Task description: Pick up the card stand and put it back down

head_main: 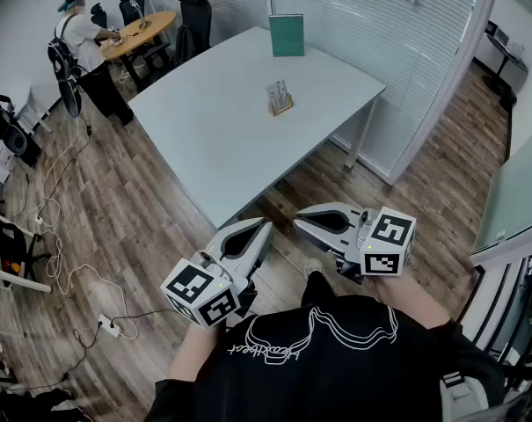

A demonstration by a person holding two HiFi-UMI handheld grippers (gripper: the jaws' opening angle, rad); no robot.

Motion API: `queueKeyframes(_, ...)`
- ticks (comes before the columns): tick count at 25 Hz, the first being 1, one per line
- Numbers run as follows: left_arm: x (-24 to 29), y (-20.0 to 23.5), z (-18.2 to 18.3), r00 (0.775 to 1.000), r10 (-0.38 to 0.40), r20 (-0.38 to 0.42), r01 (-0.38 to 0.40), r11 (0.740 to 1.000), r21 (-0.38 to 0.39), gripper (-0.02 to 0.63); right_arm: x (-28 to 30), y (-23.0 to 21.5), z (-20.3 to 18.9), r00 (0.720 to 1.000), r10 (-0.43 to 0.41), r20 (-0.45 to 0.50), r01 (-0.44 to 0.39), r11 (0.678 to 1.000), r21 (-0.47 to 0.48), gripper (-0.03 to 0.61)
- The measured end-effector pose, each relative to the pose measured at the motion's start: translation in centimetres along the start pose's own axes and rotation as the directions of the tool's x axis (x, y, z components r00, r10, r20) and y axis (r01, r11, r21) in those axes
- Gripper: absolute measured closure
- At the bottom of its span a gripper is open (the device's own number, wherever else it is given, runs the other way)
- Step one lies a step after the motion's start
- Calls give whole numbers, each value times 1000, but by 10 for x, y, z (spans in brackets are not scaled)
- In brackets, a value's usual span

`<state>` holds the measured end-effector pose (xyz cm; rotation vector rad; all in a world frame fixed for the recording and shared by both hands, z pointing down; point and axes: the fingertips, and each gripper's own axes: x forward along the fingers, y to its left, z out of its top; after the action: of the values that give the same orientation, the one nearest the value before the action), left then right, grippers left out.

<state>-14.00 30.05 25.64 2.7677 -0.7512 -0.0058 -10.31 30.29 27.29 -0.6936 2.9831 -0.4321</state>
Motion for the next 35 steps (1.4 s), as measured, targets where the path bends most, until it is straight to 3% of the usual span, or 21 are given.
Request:
queueKeyframes(15,10,19,8,1000,3,14,-3,1000,-17,601,9,-20,10,1000,-21,-10,21,1000,16,571)
queueKeyframes(23,31,34,9,1000,13,-1,-13,1000,-16,601,5,-51,19,998,-43,37,41,998,49,569)
queueKeyframes(35,101,101,40,997,77,28,-76,997,-13,601,23,-151,66,999,5,48,-6,1000,17,569)
